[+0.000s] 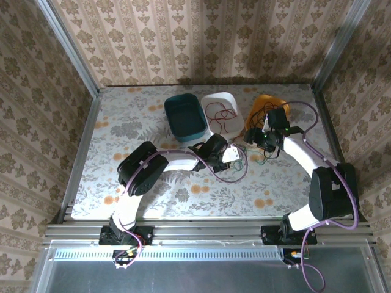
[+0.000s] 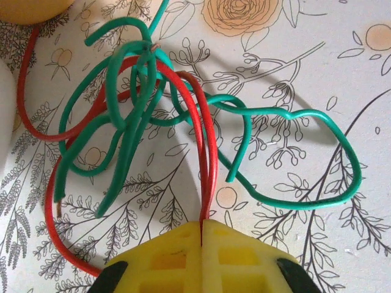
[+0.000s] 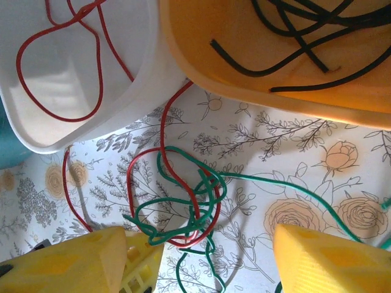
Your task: Untangle the cables
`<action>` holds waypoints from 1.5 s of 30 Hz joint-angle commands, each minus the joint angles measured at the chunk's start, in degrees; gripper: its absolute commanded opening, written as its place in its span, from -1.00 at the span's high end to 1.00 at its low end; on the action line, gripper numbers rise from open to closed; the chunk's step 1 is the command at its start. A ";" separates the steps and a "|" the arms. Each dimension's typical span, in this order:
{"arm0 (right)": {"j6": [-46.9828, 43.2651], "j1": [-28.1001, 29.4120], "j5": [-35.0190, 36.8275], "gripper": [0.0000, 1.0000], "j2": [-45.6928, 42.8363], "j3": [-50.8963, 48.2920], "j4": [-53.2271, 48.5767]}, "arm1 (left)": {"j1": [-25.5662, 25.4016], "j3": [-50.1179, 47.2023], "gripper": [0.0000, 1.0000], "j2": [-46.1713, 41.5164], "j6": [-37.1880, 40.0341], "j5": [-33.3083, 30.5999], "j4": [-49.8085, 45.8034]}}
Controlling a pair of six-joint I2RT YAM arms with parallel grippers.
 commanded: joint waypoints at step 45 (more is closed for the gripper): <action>-4.66 6.85 -16.68 -0.32 4.75 -2.06 4.19 | 9.33 8.64 1.00 -19.78 -9.00 20.41 1.98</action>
